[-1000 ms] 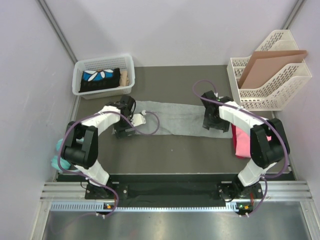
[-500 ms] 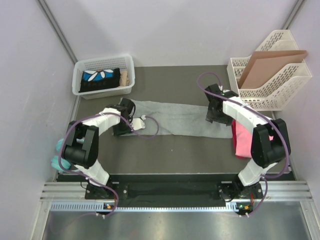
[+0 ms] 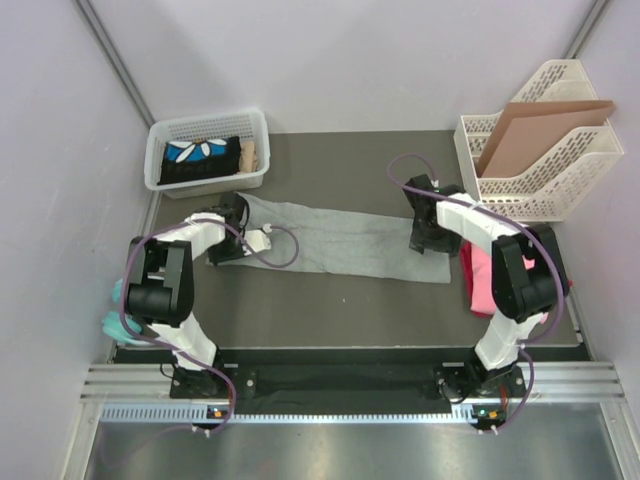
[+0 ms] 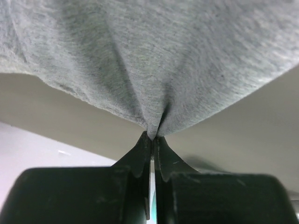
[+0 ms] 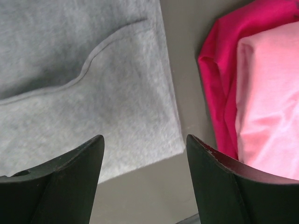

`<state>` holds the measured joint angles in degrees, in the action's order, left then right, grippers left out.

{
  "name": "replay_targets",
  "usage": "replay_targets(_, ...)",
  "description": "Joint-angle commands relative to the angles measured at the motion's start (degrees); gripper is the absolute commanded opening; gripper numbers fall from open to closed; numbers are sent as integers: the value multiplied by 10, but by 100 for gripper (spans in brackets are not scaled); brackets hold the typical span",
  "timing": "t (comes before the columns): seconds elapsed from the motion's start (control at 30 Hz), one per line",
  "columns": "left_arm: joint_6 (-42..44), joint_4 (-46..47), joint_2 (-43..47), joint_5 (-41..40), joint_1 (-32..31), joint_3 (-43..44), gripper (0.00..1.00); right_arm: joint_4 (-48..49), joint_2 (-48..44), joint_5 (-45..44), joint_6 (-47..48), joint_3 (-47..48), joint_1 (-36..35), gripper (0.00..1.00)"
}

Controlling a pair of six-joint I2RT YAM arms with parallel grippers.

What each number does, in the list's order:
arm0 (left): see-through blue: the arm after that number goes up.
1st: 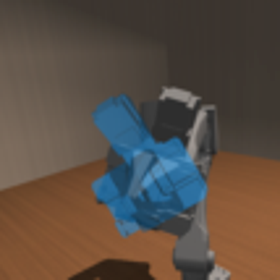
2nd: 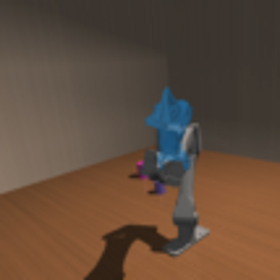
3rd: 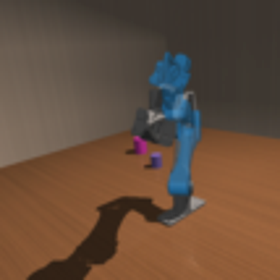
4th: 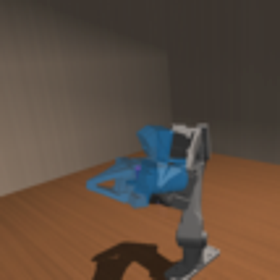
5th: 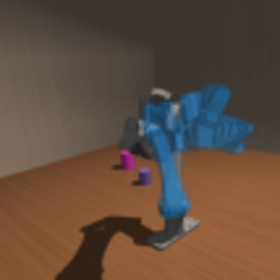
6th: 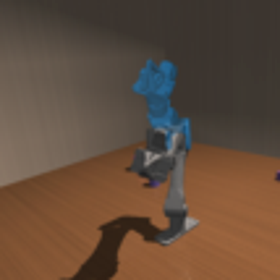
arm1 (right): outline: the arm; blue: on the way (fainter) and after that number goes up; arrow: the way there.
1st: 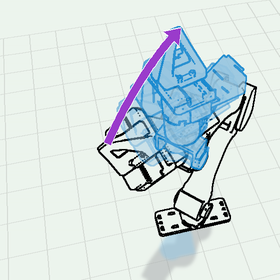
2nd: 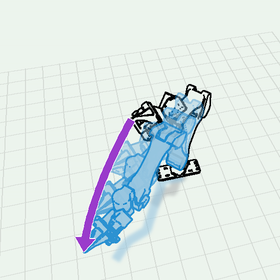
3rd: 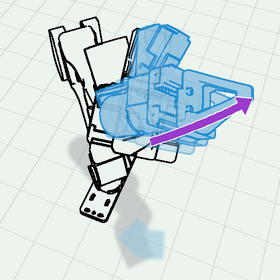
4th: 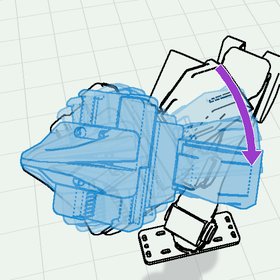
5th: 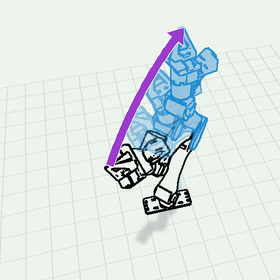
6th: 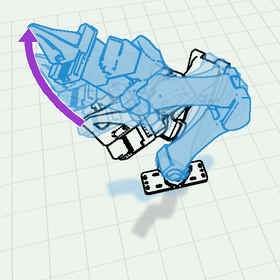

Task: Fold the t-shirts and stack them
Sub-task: Fold the tshirt

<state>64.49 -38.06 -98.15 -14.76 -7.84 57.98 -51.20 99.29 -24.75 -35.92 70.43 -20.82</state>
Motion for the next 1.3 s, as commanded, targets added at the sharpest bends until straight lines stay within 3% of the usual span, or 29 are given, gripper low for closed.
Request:
replay_targets(0.0, 41, 15, 7, -28, 22, -15, 0, 27, 27, 12, 8, -10, 3, 71)
replay_targets(0.27, 87, 29, 30, -39, 66, -46, 0, 32, 28, 32, 25, -60, 1, 71)
replay_targets(0.5, 108, 32, 42, -42, 74, -43, 0, 13, -28, -7, 19, -113, 7, 72)
replay_targets(0.77, 103, -9, 62, -29, 89, -24, 0, -21, -100, 22, 15, -113, 5, 73)
replay_targets(0.83, 100, -16, 73, -31, 88, -22, 6, -27, -114, 24, 16, -89, 5, 73)
replay_targets(0.9, 93, -35, 78, -32, 85, -9, 27, -28, -105, 24, 18, -48, 5, 73)
replay_targets(1.0, 78, -59, 80, -30, 85, 13, 49, -16, -61, 34, 30, 6, 5, 72)
replay_targets(1.27, 35, -97, 94, 47, 81, 92, 53, 28, 54, 59, 60, 83, 5, 65)
